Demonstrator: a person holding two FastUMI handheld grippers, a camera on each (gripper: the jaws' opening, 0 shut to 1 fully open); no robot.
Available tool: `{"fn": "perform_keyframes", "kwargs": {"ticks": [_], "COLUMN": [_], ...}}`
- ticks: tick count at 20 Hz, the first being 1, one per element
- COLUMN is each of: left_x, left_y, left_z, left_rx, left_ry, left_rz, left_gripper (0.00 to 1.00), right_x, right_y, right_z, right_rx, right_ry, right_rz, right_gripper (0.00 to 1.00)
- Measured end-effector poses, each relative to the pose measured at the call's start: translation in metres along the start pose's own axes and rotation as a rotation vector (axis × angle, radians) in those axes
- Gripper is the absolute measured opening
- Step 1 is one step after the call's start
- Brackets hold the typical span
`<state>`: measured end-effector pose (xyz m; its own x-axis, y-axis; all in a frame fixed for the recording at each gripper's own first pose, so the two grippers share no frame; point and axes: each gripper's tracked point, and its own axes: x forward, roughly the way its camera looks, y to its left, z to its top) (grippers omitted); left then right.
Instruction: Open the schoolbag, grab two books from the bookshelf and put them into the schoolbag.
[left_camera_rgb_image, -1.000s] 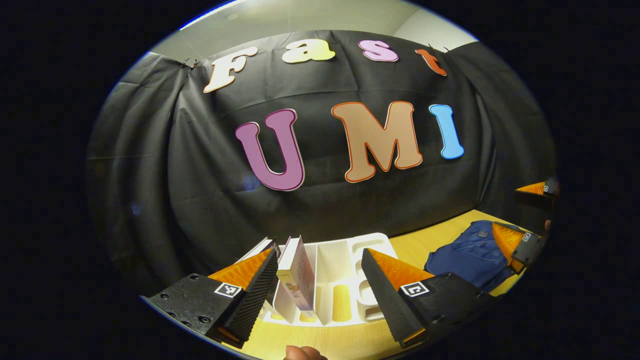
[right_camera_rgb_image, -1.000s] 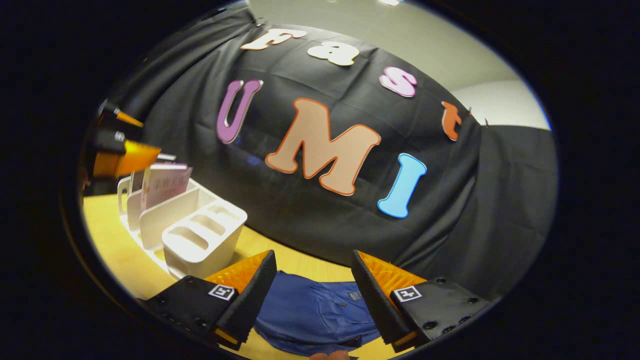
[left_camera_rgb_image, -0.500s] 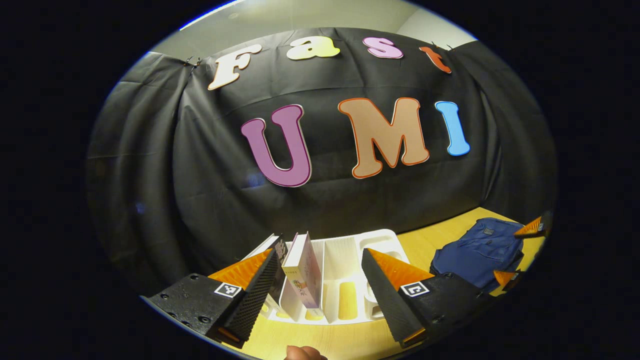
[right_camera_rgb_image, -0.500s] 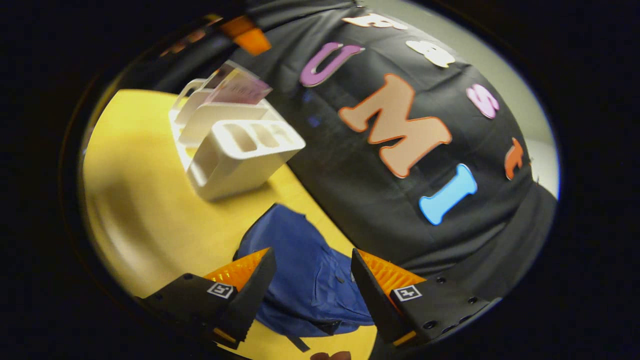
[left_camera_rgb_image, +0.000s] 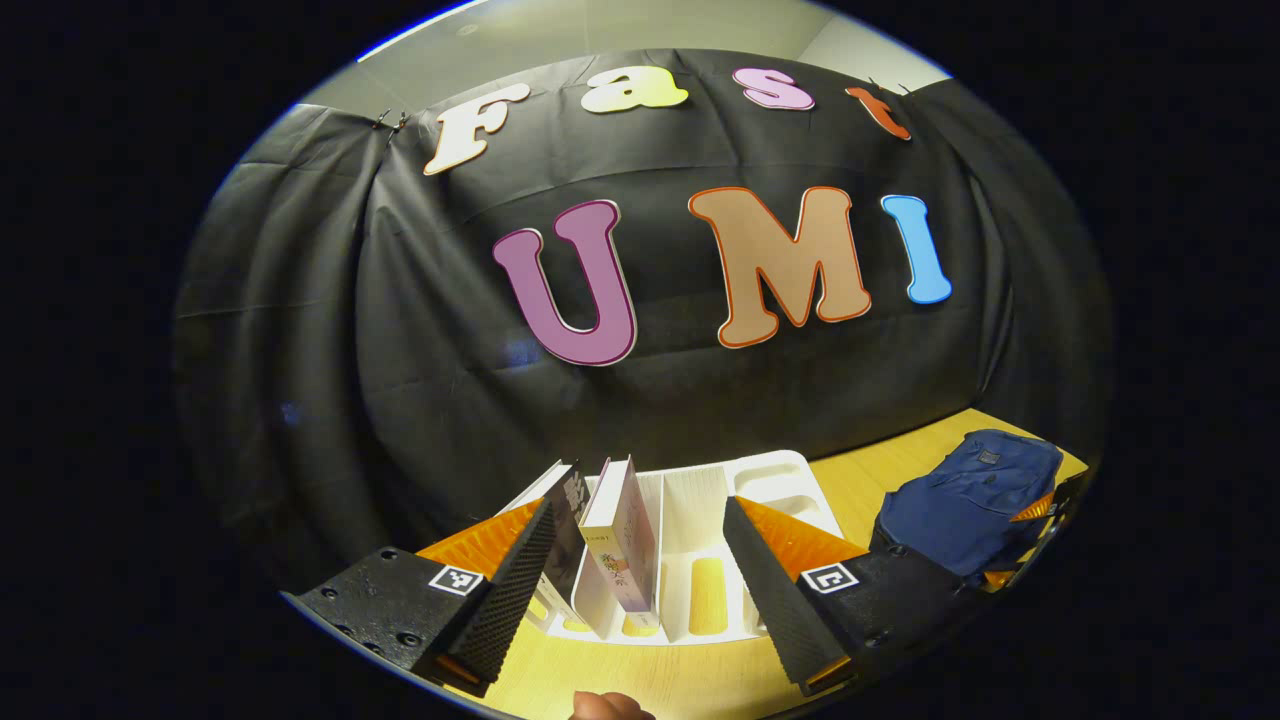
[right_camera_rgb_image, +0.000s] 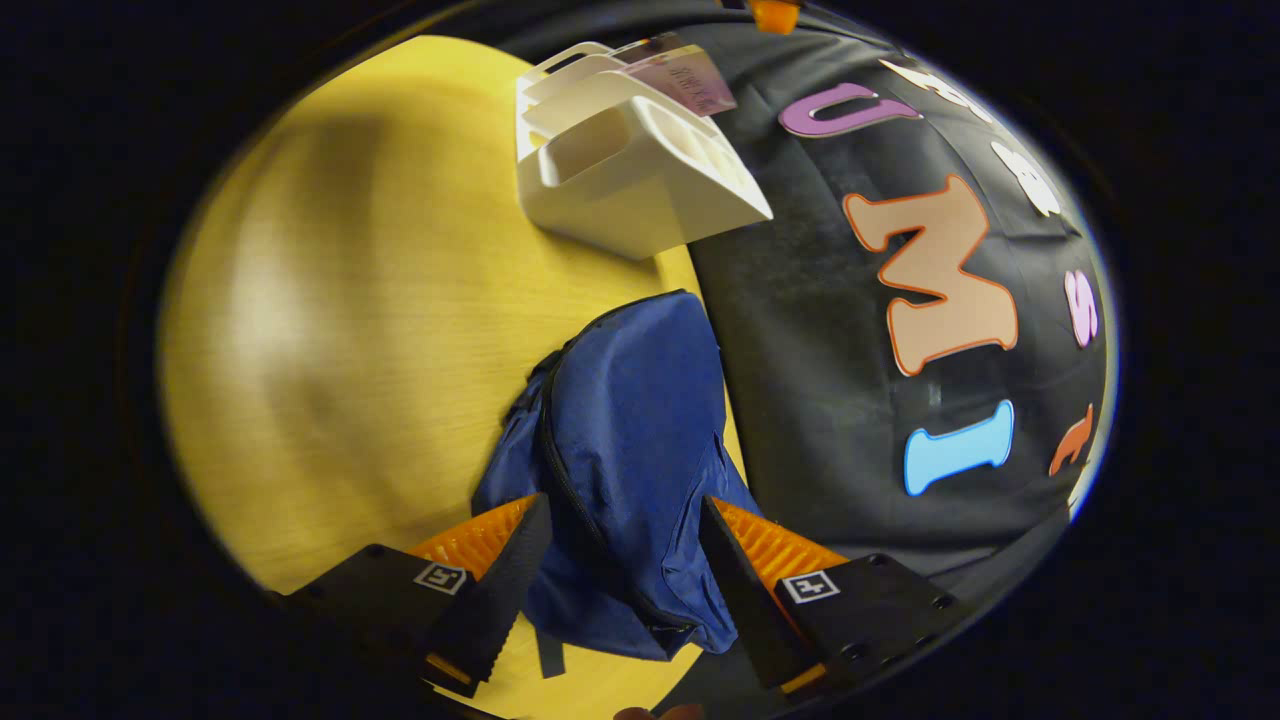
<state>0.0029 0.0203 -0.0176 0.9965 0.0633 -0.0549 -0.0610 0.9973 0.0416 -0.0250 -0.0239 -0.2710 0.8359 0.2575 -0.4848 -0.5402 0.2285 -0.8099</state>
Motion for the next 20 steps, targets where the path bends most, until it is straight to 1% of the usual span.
{"fn": "perform_keyframes", "kwargs": {"ticks": [1, 2, 4, 7, 8, 9, 10, 12, 14, 15, 18, 20], "left_x": [0.0, 0.0, 0.0, -0.001, -0.001, -0.001, -0.002, -0.002, -0.004, -0.004, -0.007, -0.007], "left_y": [0.001, 0.002, 0.006, 0.009, 0.009, 0.01, 0.01, 0.01, 0.012, 0.014, 0.016, 0.017], "left_z": [0.0, 0.001, 0.0, -0.002, -0.002, -0.003, -0.003, -0.002, -0.001, -0.001, -0.002, -0.001], "left_rx": [0.003, 0.004, 0.007, 0.003, 0.002, 0.001, 0.001, 0.005, 0.01, 0.011, 0.011, 0.013], "left_ry": [-0.001, -0.002, 0.001, 0.004, 0.009, 0.01, 0.011, 0.013, 0.012, 0.011, 0.017, 0.018], "left_rz": [0.004, 0.009, 0.021, 0.034, 0.038, 0.041, 0.043, 0.048, 0.056, 0.06, 0.073, 0.081], "left_gripper": [0.99, 0.99, 0.99, 0.98, 0.99, 0.99, 0.99, 0.99, 0.99, 0.99, 0.99, 0.99], "right_x": [0.006, 0.009, 0.016, 0.026, 0.03, 0.034, 0.041, 0.051, 0.057, 0.062, 0.065, 0.068], "right_y": [0.003, 0.002, -0.006, -0.007, -0.008, -0.008, -0.007, 0.0, 0.012, 0.013, 0.022, 0.021], "right_z": [-0.001, -0.001, 0.005, 0.013, 0.016, 0.02, 0.023, 0.024, 0.024, 0.019, 0.015, 0.015], "right_rx": [-0.023, -0.039, -0.051, -0.073, -0.082, -0.082, -0.083, -0.088, -0.058, -0.049, -0.056, -0.051], "right_ry": [0.0, -0.002, -0.018, -0.043, -0.052, -0.064, -0.073, -0.067, -0.062, -0.033, 0.018, 0.022], "right_rz": [0.004, 0.003, -0.02, -0.031, -0.039, -0.046, -0.05, -0.032, 0.003, -0.002, 0.035, 0.052], "right_gripper": [0.87, 0.97, 0.98, 0.97, 0.87, 0.97, 0.87, 0.79, 0.62, 0.54, 0.28, 0.12]}}
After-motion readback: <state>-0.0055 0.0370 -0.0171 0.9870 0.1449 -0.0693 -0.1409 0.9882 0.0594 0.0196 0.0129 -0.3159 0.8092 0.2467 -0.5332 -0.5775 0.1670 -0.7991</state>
